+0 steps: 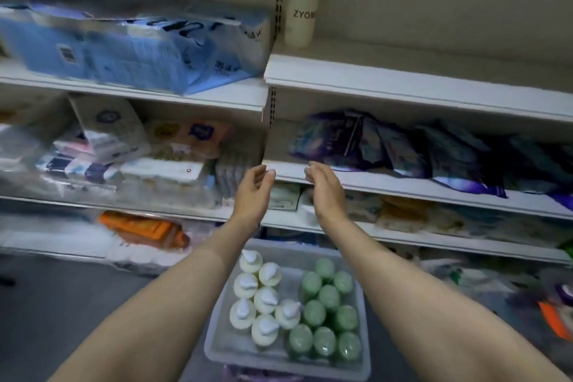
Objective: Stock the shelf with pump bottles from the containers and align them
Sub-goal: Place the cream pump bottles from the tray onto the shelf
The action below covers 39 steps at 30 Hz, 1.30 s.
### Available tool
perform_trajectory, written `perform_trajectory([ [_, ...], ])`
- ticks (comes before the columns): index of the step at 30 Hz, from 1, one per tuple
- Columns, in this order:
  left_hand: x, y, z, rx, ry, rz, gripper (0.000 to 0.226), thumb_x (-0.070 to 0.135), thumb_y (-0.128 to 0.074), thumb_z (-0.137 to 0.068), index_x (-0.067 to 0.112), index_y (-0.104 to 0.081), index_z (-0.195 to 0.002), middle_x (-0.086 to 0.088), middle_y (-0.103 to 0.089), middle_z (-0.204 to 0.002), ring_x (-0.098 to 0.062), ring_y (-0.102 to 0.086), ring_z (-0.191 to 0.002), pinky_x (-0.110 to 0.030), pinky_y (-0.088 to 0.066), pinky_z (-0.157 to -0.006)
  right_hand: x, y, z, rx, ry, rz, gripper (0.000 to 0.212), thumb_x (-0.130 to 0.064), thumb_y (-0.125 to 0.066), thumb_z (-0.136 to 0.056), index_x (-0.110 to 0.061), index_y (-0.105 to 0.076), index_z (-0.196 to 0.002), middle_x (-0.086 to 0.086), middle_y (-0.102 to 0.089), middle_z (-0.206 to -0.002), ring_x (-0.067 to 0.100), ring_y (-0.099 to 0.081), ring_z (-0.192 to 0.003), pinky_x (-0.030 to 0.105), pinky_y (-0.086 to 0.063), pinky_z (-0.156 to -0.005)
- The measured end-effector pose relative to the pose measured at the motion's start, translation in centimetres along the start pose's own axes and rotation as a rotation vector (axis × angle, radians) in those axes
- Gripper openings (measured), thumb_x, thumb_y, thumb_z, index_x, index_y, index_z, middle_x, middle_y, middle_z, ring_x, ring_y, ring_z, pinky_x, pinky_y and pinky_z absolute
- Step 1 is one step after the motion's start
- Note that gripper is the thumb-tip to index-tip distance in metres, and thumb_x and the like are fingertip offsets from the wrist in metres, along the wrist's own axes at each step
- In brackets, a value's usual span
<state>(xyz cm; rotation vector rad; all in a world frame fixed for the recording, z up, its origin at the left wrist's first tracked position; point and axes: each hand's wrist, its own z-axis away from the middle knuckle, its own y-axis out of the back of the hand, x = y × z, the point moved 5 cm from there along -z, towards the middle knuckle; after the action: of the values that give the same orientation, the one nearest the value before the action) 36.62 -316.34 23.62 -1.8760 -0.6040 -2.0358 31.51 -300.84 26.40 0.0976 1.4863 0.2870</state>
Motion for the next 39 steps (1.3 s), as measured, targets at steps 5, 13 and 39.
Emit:
perform_trajectory([
  [5, -9.1, 1.1, 4.0, -0.034, 0.207, -0.049, 0.039, 0.027, -0.063, -0.096, 0.005, -0.056, -0.128, -0.011, -0.064, -0.122, -0.02, -0.06, -0.114, -0.028, -0.045, -0.099, 11.2, -1.2, 2.3, -0.111, -0.322, -0.062, 0.024, -0.041, -0.044, -0.102, -0.028, -0.065, -0.103, 0.006, -0.068, -0.121, 0.021, -0.062, -0.112, 0.044, -0.048, -0.101],
  [13, -21.0, 1.0, 6.4, -0.142, 0.409, -0.279, 0.047, 0.035, -0.068, -0.091, 0.011, -0.059, -0.131, -0.005, -0.063, -0.128, -0.013, -0.057, -0.111, -0.025, -0.043, -0.093, 23.5, -3.7, 5.1, -0.208, -0.667, -0.021, 0.048, -0.045, -0.038, -0.104, -0.016, -0.056, -0.137, 0.007, -0.056, -0.143, 0.023, -0.053, -0.128, 0.042, -0.039, -0.109],
  [39, -28.0, -3.3, 3.1, -0.231, 0.261, -0.916, 0.042, 0.034, -0.074, -0.084, 0.012, -0.06, -0.117, -0.009, -0.062, -0.116, -0.027, -0.055, -0.108, -0.04, -0.047, -0.09, 29.1, -3.3, 5.5, -0.153, -0.759, -0.011, 0.048, -0.046, -0.043, -0.102, -0.02, -0.056, -0.14, -0.001, -0.058, -0.14, 0.013, -0.055, -0.119, 0.036, -0.039, -0.109],
])
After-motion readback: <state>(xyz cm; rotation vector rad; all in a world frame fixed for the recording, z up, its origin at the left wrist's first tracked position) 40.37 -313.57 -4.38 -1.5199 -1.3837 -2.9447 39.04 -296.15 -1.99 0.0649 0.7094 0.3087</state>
